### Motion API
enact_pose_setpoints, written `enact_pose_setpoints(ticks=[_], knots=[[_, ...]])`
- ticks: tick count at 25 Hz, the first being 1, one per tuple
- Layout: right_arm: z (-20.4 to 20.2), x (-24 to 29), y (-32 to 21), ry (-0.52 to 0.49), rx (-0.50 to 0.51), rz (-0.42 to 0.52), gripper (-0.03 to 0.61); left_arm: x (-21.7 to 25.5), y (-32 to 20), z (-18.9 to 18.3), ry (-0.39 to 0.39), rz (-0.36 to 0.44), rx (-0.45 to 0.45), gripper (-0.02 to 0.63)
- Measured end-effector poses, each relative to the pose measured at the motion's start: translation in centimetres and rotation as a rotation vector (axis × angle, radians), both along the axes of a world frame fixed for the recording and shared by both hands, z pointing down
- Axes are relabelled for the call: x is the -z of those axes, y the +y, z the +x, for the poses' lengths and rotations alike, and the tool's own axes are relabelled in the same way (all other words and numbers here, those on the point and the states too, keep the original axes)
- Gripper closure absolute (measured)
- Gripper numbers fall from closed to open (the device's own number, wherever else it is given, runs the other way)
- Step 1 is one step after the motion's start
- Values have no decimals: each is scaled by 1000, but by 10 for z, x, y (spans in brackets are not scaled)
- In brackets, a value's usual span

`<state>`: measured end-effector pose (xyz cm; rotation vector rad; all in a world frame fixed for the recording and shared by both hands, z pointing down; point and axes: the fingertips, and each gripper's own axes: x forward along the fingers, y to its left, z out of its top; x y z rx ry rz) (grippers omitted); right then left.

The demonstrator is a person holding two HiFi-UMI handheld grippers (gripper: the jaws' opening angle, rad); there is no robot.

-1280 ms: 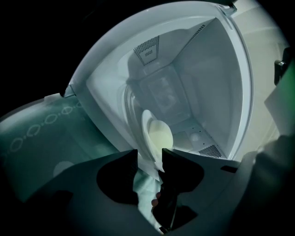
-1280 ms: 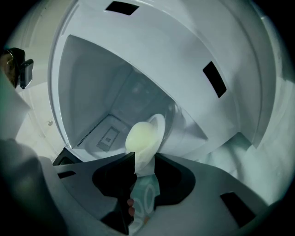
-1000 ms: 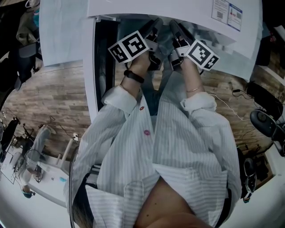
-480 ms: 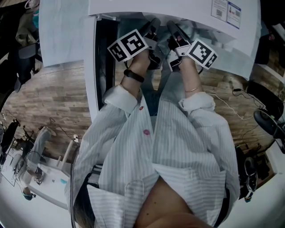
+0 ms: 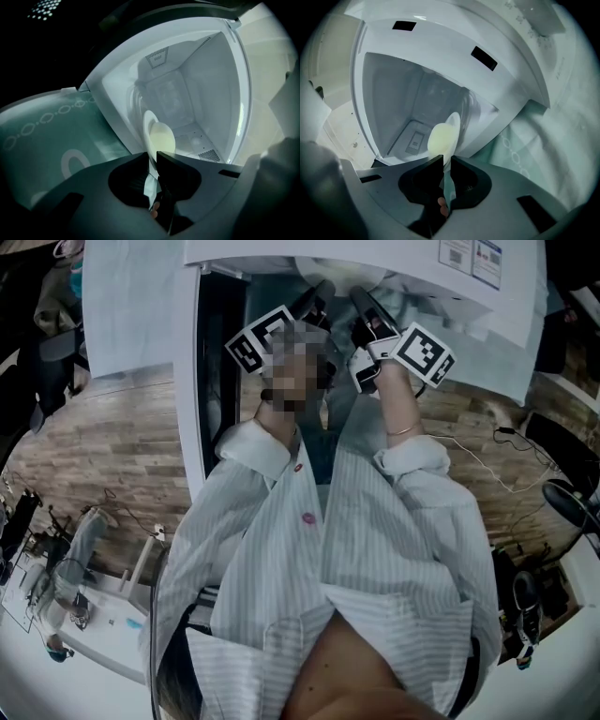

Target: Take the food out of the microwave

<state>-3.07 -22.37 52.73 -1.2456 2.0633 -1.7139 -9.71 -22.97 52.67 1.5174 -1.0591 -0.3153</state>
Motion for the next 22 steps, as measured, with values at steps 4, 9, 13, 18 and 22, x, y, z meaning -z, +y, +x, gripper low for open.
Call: enact_pose_setpoints(ticks=[4, 9, 13, 18, 22], knots=[[4, 0, 8, -8, 4, -4, 511, 0, 8, 3, -4, 1, 5, 555], [8, 2, 20, -5, 16, 9, 511, 3, 21, 8, -13, 10, 11, 555], [12, 4, 33, -1, 27, 14, 511, 5, 35, 11, -27, 23, 18, 555], [14, 7, 50, -7, 45, 28, 511, 10, 53, 13, -42, 44, 32, 555], [17, 11, 64, -16, 61, 39, 509, 15, 68, 16, -57, 61, 41, 554]])
